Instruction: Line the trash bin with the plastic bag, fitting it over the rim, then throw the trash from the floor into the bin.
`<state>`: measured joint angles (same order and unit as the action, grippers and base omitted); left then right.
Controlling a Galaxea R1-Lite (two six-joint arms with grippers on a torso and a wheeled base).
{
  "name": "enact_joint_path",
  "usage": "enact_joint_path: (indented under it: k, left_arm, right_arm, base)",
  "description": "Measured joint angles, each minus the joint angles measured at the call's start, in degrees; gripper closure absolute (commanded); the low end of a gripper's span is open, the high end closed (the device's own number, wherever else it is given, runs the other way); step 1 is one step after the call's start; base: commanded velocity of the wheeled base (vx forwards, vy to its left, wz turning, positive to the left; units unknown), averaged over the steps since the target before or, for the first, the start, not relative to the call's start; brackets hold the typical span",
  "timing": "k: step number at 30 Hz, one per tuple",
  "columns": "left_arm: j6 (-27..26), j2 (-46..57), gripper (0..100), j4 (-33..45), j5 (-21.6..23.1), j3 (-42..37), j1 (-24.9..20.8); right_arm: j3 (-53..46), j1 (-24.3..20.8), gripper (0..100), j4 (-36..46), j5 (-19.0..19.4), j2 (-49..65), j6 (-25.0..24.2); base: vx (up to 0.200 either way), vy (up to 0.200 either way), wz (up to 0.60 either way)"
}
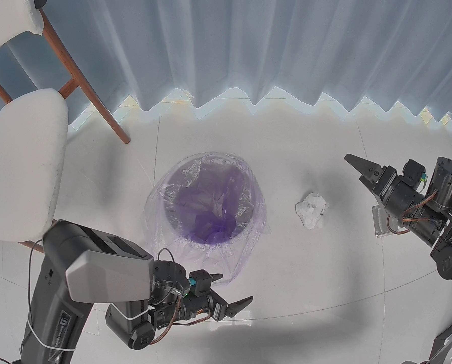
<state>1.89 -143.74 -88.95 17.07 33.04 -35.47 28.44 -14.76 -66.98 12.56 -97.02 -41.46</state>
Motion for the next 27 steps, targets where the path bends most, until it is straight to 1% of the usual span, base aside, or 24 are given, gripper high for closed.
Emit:
enact_joint_path:
  k: [7,11,13,16,19,22,27]
  left_arm:
    - [3.36,8.77,0,-0.05,-0.12,-8.35,0.04]
    - [5.19,13.31,0,-0.05,-0.35,-14.85,0.87]
    - [6.36,15.15,0,-0.05,-1.17,-17.88,1.50]
    - [7.52,17.20,0,-0.02,-2.43,-21.00,3.71]
    - [8.36,18.36,0,-0.02,-2.97,-21.80,6.75]
    - [10.95,19.02,0,-0.02,-3.19,-20.69,9.19]
    - [12.93,19.30,0,0.00,-3.28,-17.75,10.95]
  right_arm:
    - [0.13,0.44,0,-2.07,0.00,0.22,-0.20]
    - [0.16,0.55,0,-2.52,0.00,0.41,-0.20]
    - [0.17,0.60,0,-2.62,0.00,0.56,-0.20]
    - [0.17,0.60,0,-2.79,-0.02,0.94,-0.20]
    - [0.22,0.63,0,-2.84,-0.02,1.38,-0.17]
    - [0.22,0.63,0,-2.84,-0.02,1.83,-0.15]
    - [0.22,0.63,0,-2.82,0.00,2.40,-0.13]
  base:
    - [0.000,0.000,0.00]
    - [0.000,0.000,0.00]
    - [0.000,0.000,0.00]
    - [0.000,0.000,0.00]
    - [0.000,0.000,0.00]
    - [0.000,0.000,0.00]
    - [0.000,0.000,0.00]
